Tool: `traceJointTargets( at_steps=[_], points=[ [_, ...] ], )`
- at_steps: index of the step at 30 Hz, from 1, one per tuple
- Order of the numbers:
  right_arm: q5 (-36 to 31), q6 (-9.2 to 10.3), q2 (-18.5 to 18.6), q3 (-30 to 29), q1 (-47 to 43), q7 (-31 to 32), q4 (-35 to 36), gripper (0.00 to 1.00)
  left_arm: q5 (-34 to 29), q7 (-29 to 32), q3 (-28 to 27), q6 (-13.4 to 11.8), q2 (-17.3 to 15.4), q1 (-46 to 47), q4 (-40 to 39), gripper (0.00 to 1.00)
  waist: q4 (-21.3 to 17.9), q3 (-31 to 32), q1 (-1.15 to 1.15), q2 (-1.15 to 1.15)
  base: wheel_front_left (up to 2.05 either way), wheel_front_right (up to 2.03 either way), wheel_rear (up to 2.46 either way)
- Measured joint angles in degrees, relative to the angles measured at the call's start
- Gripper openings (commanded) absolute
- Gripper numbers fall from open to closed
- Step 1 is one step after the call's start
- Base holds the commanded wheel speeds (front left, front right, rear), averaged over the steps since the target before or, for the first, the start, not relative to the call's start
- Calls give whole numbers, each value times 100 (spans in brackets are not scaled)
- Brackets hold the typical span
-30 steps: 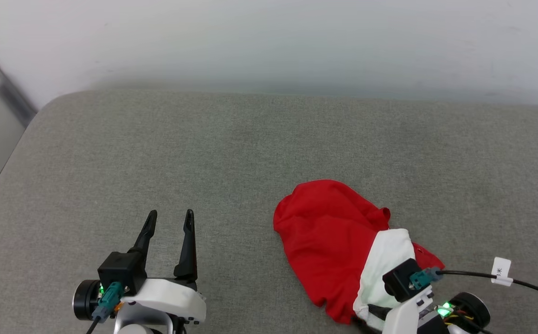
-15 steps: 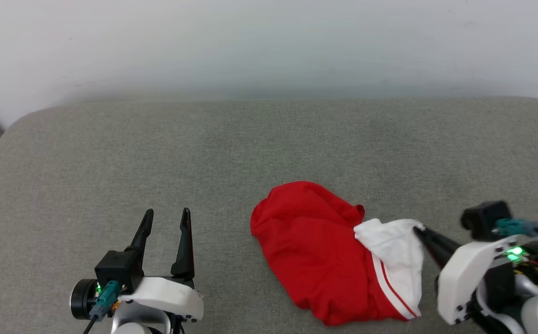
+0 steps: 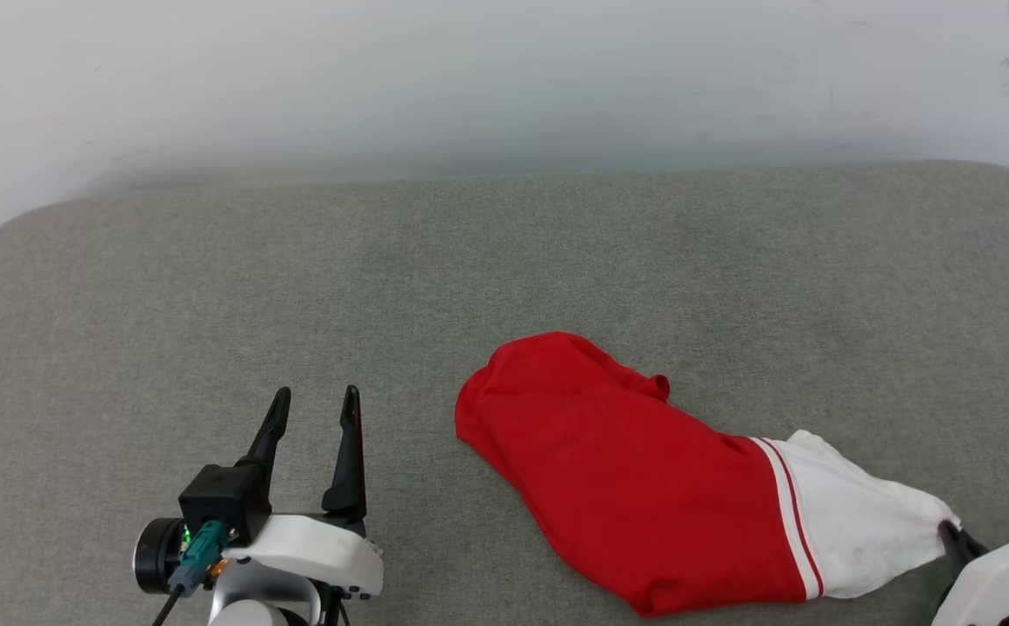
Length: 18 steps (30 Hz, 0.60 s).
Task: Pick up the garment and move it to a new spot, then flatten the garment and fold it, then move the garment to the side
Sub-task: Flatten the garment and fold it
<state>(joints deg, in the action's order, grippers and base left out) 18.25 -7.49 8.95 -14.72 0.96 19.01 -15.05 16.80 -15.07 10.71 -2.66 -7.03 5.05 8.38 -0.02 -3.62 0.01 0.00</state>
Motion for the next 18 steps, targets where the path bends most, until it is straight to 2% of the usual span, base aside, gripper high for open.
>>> traceJointTargets(
  at_steps=[1,2,3,7,12,16,18],
  points=[
    [-20,0,-18,-3,13,-111,-177,12,0,0,-2,3,1,0,4,100,-3,-3,0,0,0,0,0],
    [-27,0,-33,1,42,-225,-336,44,0,0,-7,10,-1,0,8,100,-6,-5,0,0,0,0,0],
    [2,0,-64,8,86,-359,-426,100,0,0,-11,11,-2,0,8,100,-9,-7,0,0,0,0,0],
    [-86,0,-87,71,281,-1103,-502,100,-2,0,-22,11,-10,-1,5,100,-32,9,0,0,0,0,0],
    [-335,0,-136,226,333,-2016,-136,100,-3,0,-46,9,-25,-38,-2,100,-76,105,0,0,0,0,0],
    [-436,0,-186,537,274,-2187,275,100,-1,0,-73,-11,-32,-149,-3,100,-135,223,-1,0,0,0,0],
    [-454,0,-168,853,180,-1870,458,100,1,0,-84,-19,-45,-181,-4,100,-174,281,-1,0,0,0,0]
  ],
)
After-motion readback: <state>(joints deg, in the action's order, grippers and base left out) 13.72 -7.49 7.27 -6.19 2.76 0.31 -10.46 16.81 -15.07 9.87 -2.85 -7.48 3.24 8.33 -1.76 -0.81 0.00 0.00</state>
